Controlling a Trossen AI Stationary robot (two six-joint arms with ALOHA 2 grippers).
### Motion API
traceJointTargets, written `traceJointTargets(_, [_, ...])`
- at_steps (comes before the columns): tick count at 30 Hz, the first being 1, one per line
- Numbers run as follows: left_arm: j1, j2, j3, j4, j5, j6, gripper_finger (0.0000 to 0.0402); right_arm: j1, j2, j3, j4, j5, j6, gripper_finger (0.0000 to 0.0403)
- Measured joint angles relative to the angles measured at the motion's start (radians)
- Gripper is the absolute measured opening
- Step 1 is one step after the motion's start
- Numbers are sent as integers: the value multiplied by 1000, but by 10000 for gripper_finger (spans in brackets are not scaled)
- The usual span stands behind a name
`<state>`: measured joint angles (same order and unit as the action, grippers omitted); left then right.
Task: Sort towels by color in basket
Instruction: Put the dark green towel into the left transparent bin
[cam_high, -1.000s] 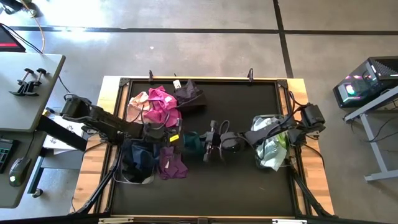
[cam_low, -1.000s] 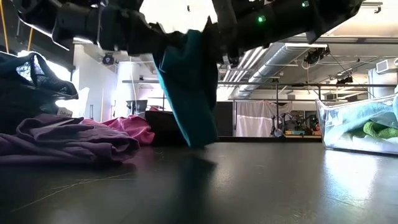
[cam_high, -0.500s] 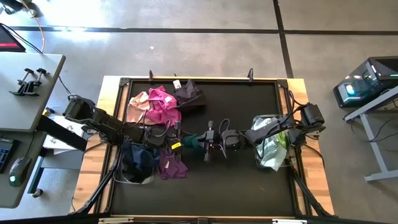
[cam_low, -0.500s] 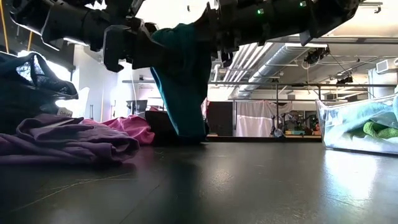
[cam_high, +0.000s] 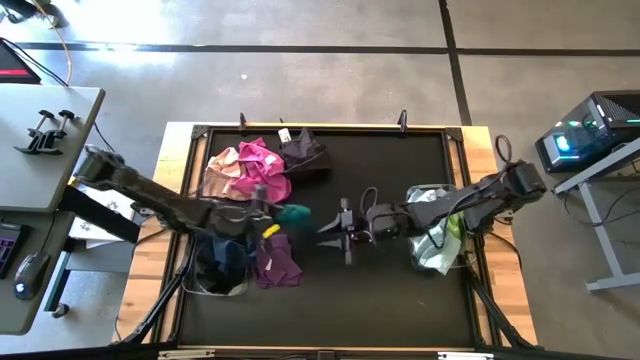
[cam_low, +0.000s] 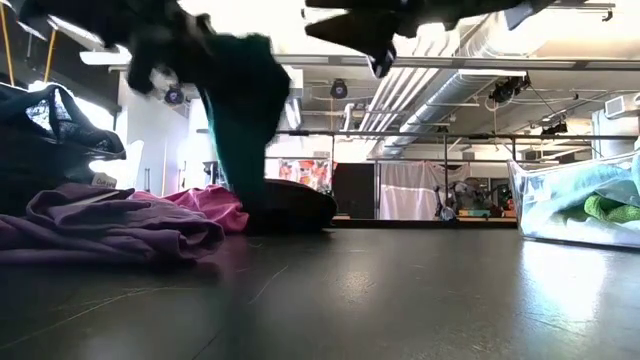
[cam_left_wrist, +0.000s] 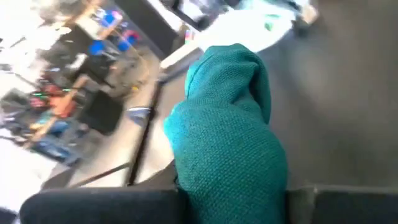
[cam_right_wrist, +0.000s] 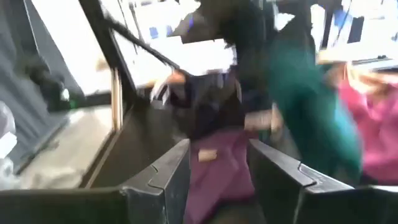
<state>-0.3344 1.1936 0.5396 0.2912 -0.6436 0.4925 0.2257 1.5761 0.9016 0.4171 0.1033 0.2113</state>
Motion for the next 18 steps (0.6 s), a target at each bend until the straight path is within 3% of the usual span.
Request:
traceJointTargets(2, [-46, -80, 7, -97, -65, -44, 50, 10, -8, -2, -49, 30, 8, 158])
traceJointTargets(6, [-171, -212, 98, -379, -66, -200, 50, 31, -1, -2, -50, 89, -8, 158])
traceJointTargets(8, [-237, -261, 176, -557, -2, -360, 50, 37, 13, -3, -60, 96, -16, 158])
traceJointTargets(12, [-346, -302, 337, -966, 229, -704, 57, 38, 21, -3, -60, 103, -47, 158])
traceJointTargets(15, [-428, -313, 401, -1212, 292, -1006, 61, 37, 22, -3, -58, 104, -59, 158])
traceJointTargets(18, [-481, -313, 382, -1356, 302, -1213, 62, 37, 22, -4, -47, 104, -63, 158])
